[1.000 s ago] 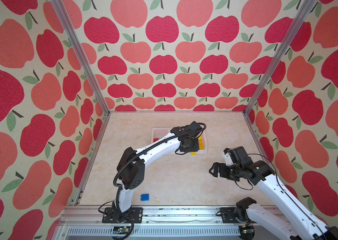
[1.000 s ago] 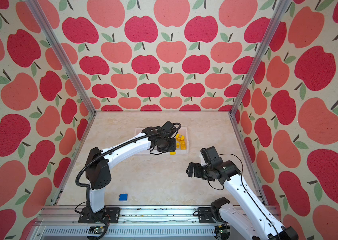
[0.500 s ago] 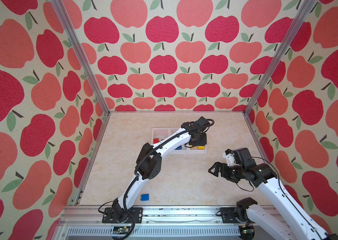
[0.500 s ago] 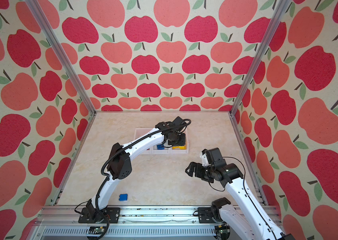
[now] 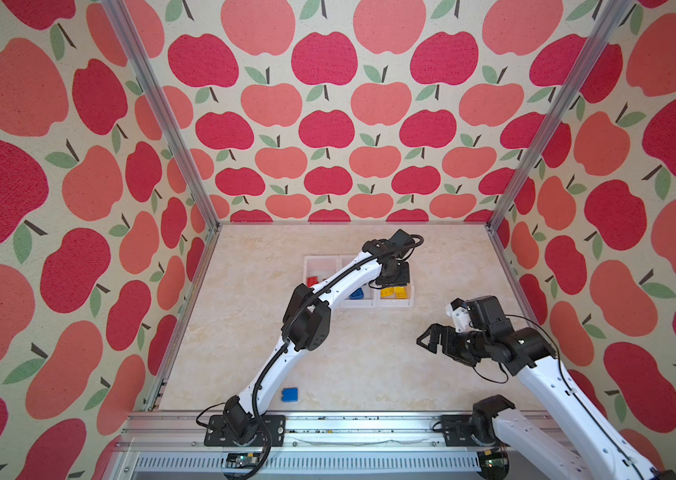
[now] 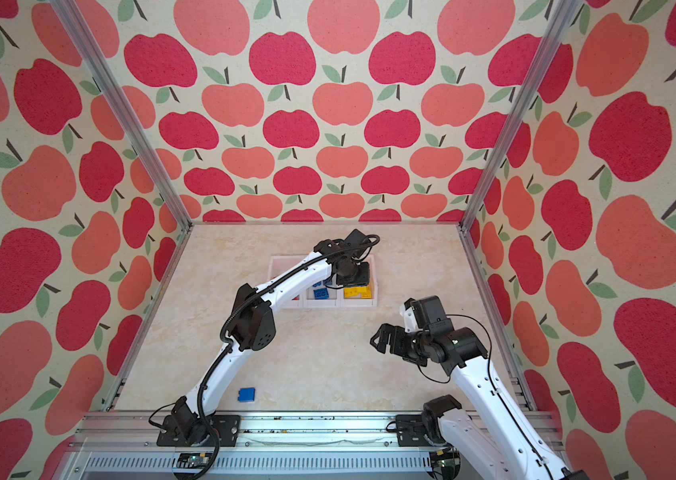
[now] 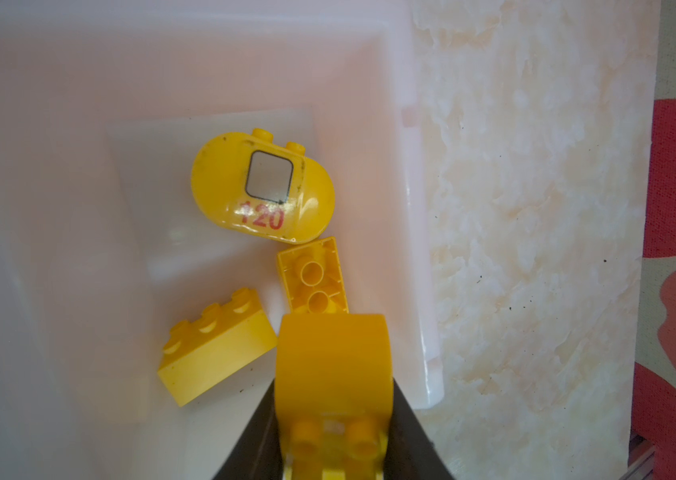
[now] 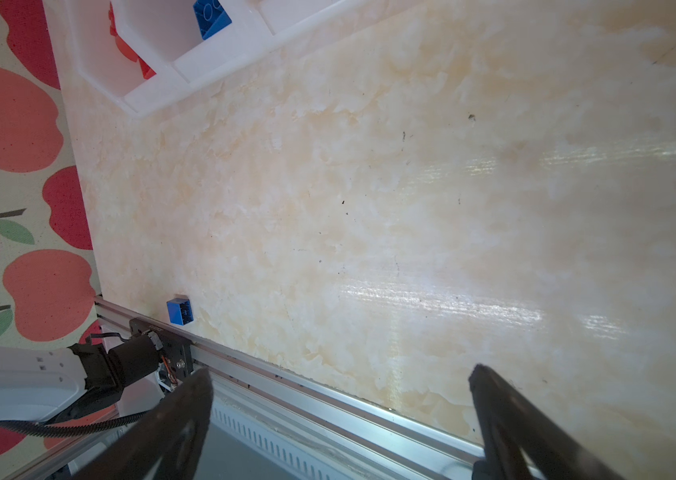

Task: Sort the legos into containers by color
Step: 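Lower and open the left gripper to drop the yellow brick in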

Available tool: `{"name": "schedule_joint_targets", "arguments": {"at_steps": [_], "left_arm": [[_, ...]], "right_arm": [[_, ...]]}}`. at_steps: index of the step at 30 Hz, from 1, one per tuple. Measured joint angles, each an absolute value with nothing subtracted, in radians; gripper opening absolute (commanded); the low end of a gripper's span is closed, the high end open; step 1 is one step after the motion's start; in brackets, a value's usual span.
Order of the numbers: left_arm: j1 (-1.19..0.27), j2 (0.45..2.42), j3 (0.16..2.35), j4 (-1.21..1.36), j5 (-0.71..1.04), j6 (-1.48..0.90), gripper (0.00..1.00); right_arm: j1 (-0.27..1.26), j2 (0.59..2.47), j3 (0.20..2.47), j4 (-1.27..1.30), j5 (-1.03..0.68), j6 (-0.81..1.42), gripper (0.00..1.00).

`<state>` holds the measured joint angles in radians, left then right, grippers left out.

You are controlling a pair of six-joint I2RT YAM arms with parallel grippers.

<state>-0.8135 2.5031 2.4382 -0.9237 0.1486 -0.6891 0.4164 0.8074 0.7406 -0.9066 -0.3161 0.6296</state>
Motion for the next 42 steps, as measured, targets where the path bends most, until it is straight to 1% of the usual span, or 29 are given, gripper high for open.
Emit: {"name": "schedule_joint_targets", "arguments": {"at_steps": [3, 5, 11, 13, 18, 21, 24, 37, 42], "left_arm": [[-0.807, 2.517, 2.457, -0.928, 0.149, -0.689, 0.11], [-0.803, 2.529, 2.469, -0.929, 0.149, -0.688, 0.15], [-0.796, 2.56, 2.484, -0.934, 0.149, -0.688, 0.18], [-0.793, 2.564, 2.487, -0.935, 0.148, -0.688, 0.21], [-0.789, 2.568, 2.501, -0.935, 0.148, -0.682, 0.43], [-0.789, 2.568, 2.503, -0.935, 0.148, -0.68, 0.52], [-0.789, 2.568, 2.503, -0.935, 0.147, -0.678, 0.56], [-0.789, 2.561, 2.505, -0.936, 0.147, -0.677, 0.62], [-0.794, 2.494, 2.446, -0.932, 0.143, -0.659, 0.63]], "right_arm": [[0.416, 0.799, 0.741, -0.907, -0.316, 0.632, 0.99], [0.416, 0.791, 0.741, -0.909, -0.315, 0.635, 0.99], [0.416, 0.759, 0.741, -0.921, -0.311, 0.644, 0.99], [0.416, 0.751, 0.741, -0.925, -0.308, 0.649, 0.99], [0.416, 0.74, 0.741, -0.937, -0.303, 0.656, 0.99], [0.416, 0.739, 0.741, -0.937, -0.3, 0.656, 0.99], [0.416, 0.739, 0.741, -0.937, -0.297, 0.656, 0.99], [0.411, 0.746, 0.741, -0.936, -0.297, 0.656, 0.99], [0.411, 0.754, 0.741, -0.931, -0.297, 0.656, 0.99]]}}
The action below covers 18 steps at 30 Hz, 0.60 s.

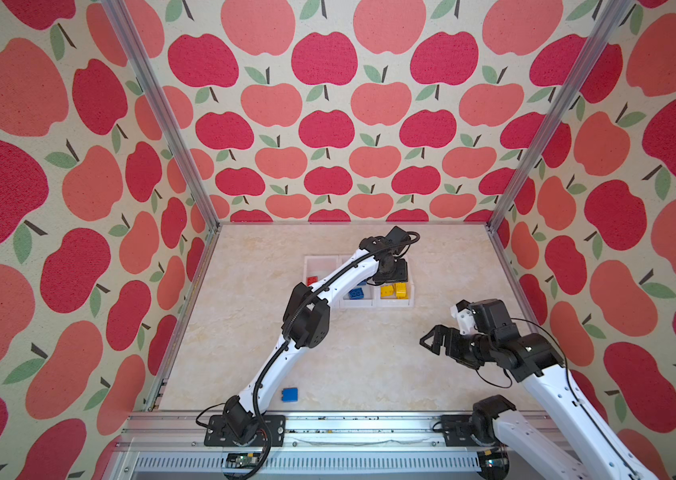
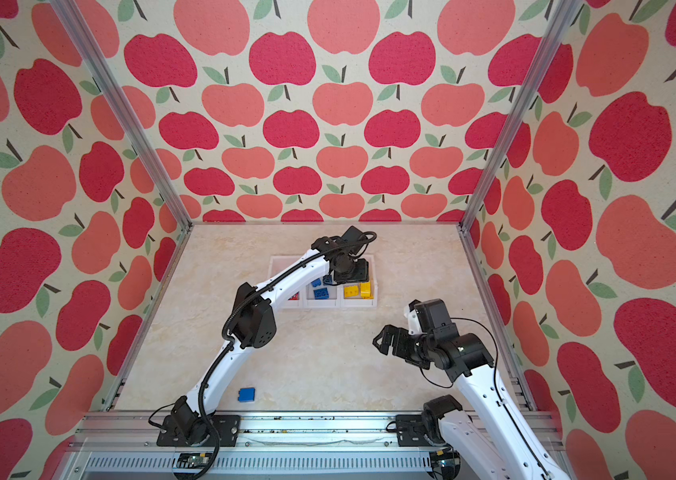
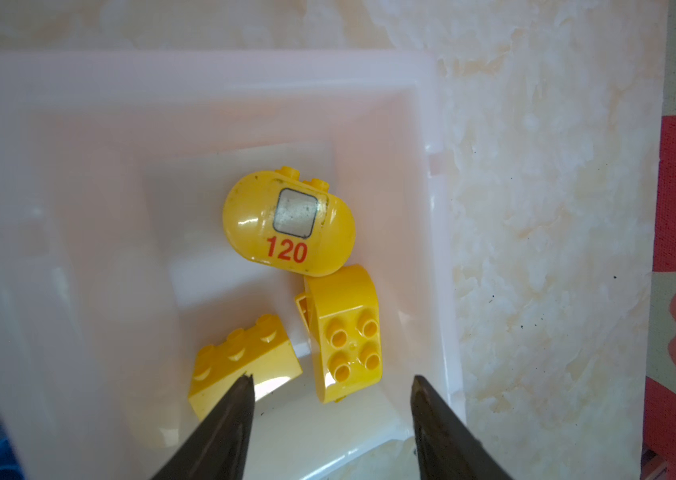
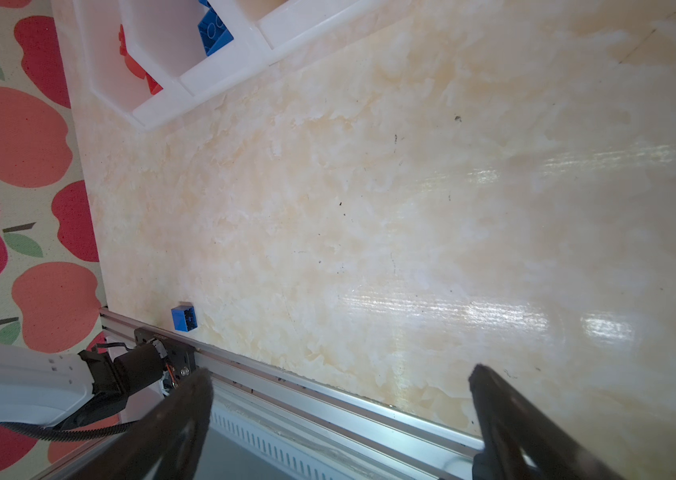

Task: Sort the legos into containers by color
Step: 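Lower and open the left gripper to drop the yellow brick in, then move the left gripper back toward the small blue brick near the robot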

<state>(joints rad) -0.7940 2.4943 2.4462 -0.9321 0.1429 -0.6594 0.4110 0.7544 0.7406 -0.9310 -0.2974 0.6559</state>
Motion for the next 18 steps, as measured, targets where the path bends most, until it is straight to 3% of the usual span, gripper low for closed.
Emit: {"name": "schedule_joint_targets", "arguments": {"at_steps": [18], "left_arm": [[-0.825, 1.893, 1.649, -0.706, 0.103, -0.691, 0.7]], "right_arm": [[0.411, 0.786, 0.741, -0.913, -0.298, 0.653, 0.99]]}}
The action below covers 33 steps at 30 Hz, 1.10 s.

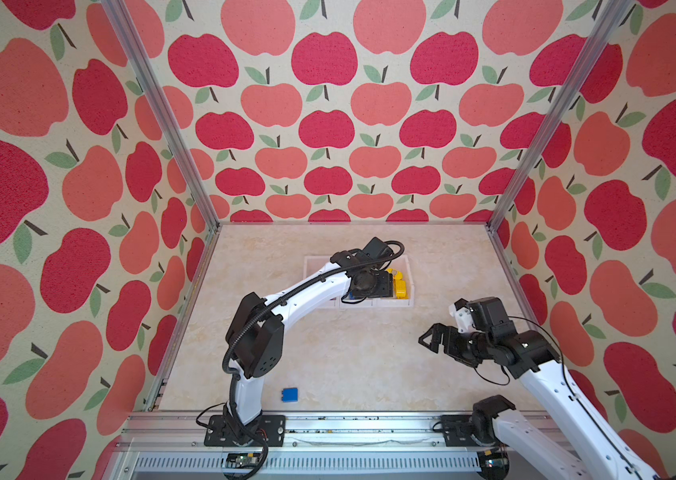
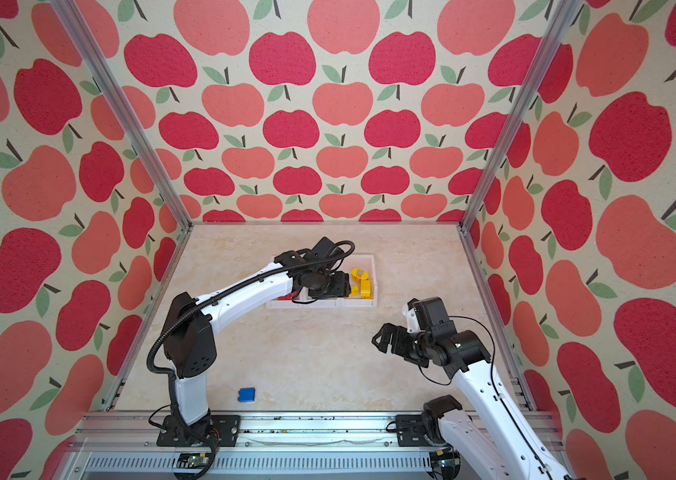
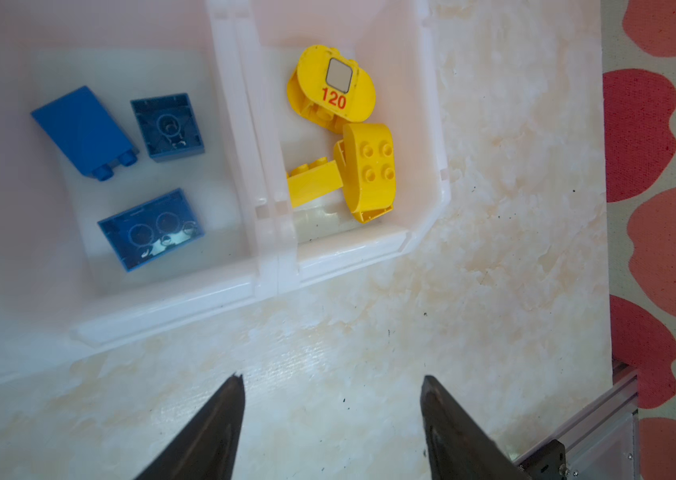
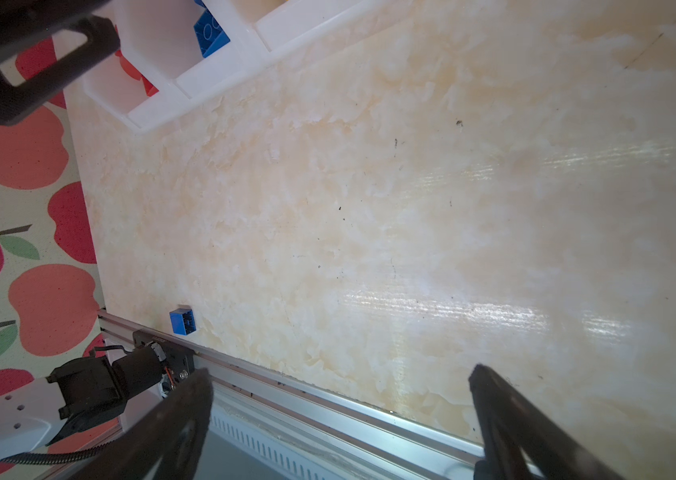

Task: Sort the legos into containers by color
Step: 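Move the left gripper back toward the small blue brick near the robot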

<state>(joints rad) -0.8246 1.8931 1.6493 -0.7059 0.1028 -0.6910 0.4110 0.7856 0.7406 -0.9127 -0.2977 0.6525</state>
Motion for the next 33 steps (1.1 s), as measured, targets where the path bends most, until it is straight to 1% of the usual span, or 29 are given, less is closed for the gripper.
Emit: {"name": "schedule_joint_targets", "arguments": {"at_steps": [8, 17, 26, 33], "left_arm": [[-0.826, 1.678, 1.358, -0.68, 0.048, -0.768, 0.72], [-0.825, 1.472, 1.127, -0.695, -0.023, -0.902, 0.76], [-0.815, 1.306, 0.972, -0.787, -0.073, -1.116, 0.77], [-0.812, 1.2, 0.898, -0.858, -0.099, -1.295, 0.83]], "right_arm": [[0.411, 0.802, 0.741, -0.912, -0.298, 0.637, 0.99], [0.411, 0.81, 0.741, -0.909, -0.299, 0.626, 0.99], [0.411, 0.859, 0.743, -0.909, -0.31, 0.603, 0.99], [0.41, 0.947, 0.785, -0.909, -0.33, 0.567, 0.99]]}}
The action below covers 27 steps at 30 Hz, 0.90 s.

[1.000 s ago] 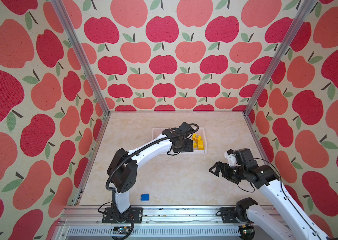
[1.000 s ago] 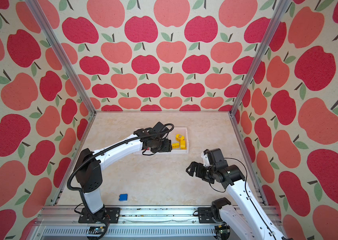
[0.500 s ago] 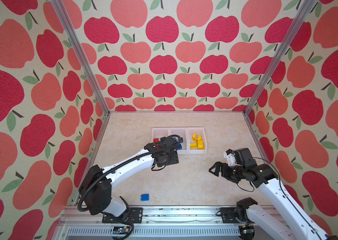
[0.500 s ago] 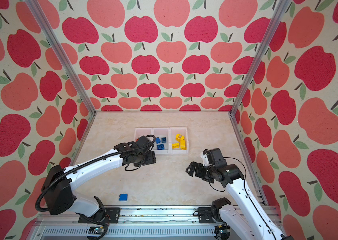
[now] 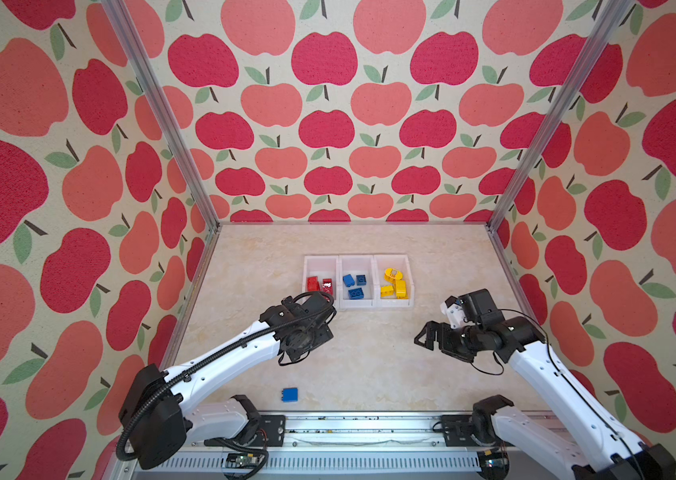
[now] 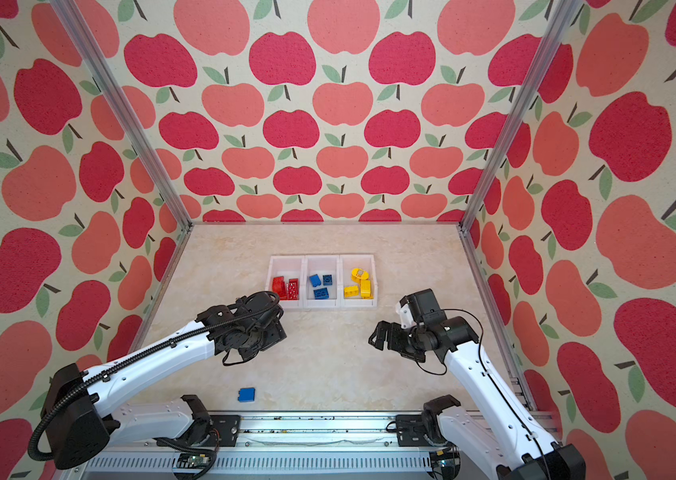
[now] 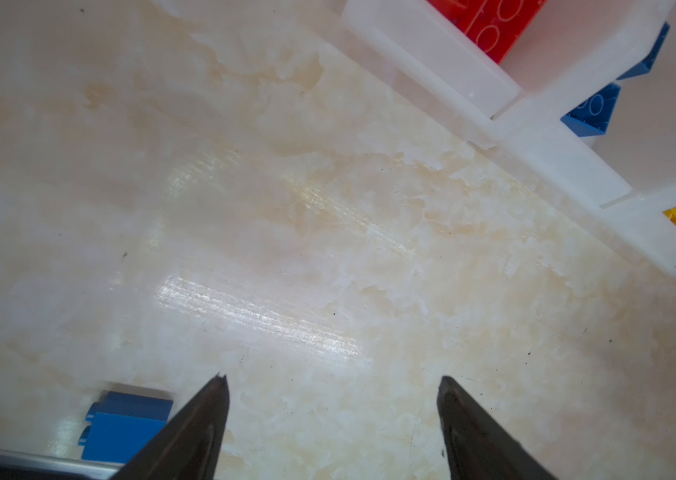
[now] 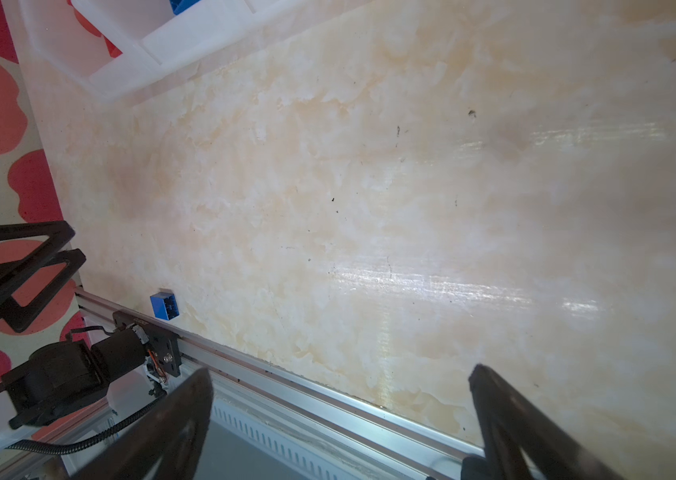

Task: Sort the legos into containers by color
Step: 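Move the left gripper back toward the small blue brick near the robot, then lower the left gripper over the small blue brick and close on it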

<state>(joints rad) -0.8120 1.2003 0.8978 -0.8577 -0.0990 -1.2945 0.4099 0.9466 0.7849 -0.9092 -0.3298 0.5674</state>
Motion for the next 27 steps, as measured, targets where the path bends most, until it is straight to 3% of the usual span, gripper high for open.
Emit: {"name": "schedule_joint_targets", "arguments": {"at_steps": [11, 27], "left_arm": [[-0.842, 1.026, 0.775, -0.947, -0.11, -1.532, 0.87], [-0.944, 0.96, 0.679, -1.093, -0.096, -1.971, 0.89]], "right_arm": [[0.41, 1.117, 0.869, -0.892, -0.38, 0.489, 0.99], [0.41, 1.221, 0.918, -0.86, -0.421, 0.437, 0.99]]}}
